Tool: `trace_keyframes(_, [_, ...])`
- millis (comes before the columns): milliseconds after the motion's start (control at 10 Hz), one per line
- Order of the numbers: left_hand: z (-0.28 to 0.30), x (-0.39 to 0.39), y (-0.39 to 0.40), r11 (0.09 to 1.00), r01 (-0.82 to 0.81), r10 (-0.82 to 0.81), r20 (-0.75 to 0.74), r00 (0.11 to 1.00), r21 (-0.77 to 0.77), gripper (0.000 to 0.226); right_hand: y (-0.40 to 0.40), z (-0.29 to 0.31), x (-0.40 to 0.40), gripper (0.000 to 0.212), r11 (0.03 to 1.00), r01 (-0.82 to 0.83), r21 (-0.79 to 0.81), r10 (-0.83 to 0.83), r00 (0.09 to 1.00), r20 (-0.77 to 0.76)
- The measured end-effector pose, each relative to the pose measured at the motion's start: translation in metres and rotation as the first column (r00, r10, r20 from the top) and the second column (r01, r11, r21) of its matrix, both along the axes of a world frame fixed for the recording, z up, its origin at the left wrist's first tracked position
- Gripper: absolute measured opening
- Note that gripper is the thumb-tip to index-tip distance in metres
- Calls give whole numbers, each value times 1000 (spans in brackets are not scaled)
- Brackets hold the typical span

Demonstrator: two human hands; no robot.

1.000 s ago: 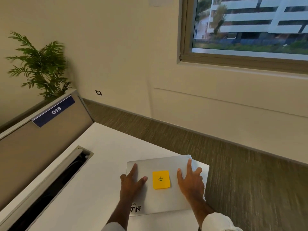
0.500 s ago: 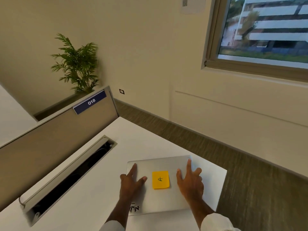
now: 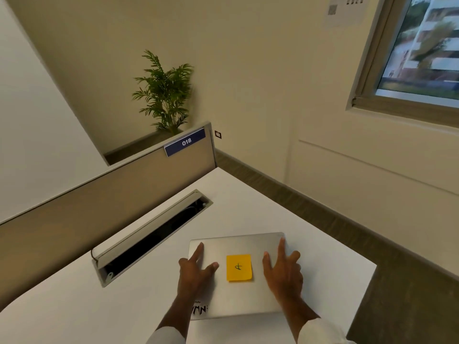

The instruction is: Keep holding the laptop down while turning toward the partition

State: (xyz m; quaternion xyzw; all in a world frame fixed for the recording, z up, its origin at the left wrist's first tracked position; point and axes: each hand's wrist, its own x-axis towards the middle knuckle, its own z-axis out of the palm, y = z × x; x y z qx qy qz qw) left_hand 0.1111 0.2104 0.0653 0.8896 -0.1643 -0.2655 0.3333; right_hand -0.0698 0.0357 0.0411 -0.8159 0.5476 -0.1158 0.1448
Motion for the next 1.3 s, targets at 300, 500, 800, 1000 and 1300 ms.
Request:
trace_keyframes(300, [5, 12, 69, 994, -112, 112, 17, 994, -5, 91, 52, 9, 36, 80, 995, -96, -1, 96, 994, -49])
trace_keyframes(500, [4, 25, 116, 982, -188, 188, 15, 982, -8, 90, 89, 9, 60, 81, 987, -159, 2, 159, 986, -42])
trace_keyframes(800, [3, 42, 184, 958, -284, 284, 11, 959, -41, 90, 142, 8, 99, 81, 967, -255, -9, 255, 966, -35])
trace_keyframes(1000, [-2, 49, 231, 929, -367, 368, 12, 930, -41, 88, 180, 2, 122, 81, 946, -323, -1, 323, 946, -25])
trace_keyframes(1300, [-15, 56, 295, 892, -450, 451, 15, 892, -27, 88, 236, -11, 149, 81, 917, -398, 18, 398, 916, -42])
